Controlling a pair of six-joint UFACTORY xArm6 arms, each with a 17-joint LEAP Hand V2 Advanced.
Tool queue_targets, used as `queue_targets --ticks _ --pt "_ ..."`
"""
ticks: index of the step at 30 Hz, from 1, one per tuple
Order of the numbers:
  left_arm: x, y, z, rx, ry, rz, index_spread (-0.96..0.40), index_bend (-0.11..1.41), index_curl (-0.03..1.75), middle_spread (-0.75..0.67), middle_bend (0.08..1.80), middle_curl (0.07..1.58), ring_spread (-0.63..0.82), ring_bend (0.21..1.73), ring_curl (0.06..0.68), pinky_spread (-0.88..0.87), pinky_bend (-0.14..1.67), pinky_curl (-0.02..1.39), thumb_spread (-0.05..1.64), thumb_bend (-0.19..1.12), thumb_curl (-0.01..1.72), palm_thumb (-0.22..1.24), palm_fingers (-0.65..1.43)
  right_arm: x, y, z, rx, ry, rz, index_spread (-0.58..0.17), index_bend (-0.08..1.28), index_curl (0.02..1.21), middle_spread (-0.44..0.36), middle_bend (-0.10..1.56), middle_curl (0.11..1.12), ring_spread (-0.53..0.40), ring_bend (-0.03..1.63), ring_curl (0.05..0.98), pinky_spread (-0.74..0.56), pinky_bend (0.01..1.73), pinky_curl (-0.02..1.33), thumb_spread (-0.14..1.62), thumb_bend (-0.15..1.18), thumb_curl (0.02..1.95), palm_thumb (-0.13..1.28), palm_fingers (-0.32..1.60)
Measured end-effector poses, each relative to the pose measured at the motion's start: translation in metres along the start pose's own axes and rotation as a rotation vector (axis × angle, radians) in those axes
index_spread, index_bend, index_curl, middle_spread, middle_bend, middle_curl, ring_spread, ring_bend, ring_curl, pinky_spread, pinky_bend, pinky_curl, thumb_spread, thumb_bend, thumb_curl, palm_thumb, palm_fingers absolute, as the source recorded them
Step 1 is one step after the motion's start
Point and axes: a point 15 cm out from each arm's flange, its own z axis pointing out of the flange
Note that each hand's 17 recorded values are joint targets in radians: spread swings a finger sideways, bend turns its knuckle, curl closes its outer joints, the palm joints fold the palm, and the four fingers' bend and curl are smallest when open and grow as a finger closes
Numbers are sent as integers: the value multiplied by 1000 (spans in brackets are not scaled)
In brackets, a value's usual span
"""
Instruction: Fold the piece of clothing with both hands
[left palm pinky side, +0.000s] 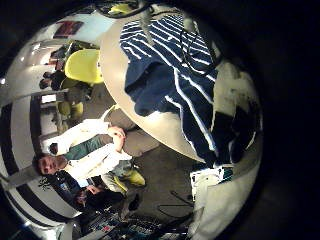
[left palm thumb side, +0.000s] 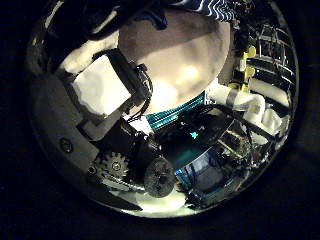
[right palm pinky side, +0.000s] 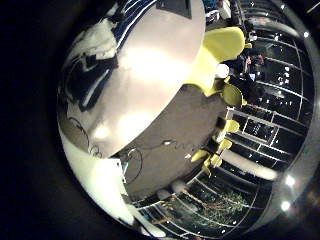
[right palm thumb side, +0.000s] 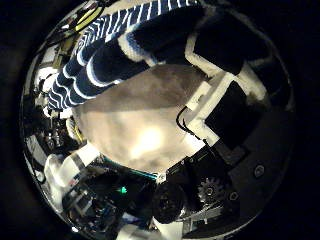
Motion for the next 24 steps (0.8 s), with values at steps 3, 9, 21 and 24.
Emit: queue_targets --ticks 3,9,21,24 --pt "0 7 -4 -12 2 4 -689 175 1291 -663 819 1076 -462 1384 522 -573 1294 725 1073 -19 456 792 938 4 11 -14 21 -3 3 -373 1065 987 -221 1282 972 -275 1418 809 -169 1548 563 1362 14 487 973 903" --pt "-2 17 -23 -33 12 -1 -682 172 1314 -671 814 1080 -462 1383 521 -577 1294 724 1073 -20 458 789 939 12 37 -38 25 -3 11 -356 1088 1004 -208 1310 971 -267 1436 827 -157 1540 629 1361 0 505 982 881" --pt "-22 -22 -77 -63 -2 -21 -663 166 1346 -684 822 1080 -464 1381 520 -581 1292 725 1073 -19 462 787 944 26 -1 -72 37 1 28 -339 1114 1011 -188 1345 951 -256 1444 844 -146 1487 769 1345 -8 535 979 873" --pt "-30 -55 -75 -92 -24 -40 -658 169 1351 -684 815 1083 -464 1387 522 -583 1290 728 1073 -19 463 787 934 30 -34 -64 -10 6 21 -337 1118 1012 -185 1347 946 -254 1445 844 -145 1471 801 1341 -8 542 973 877"
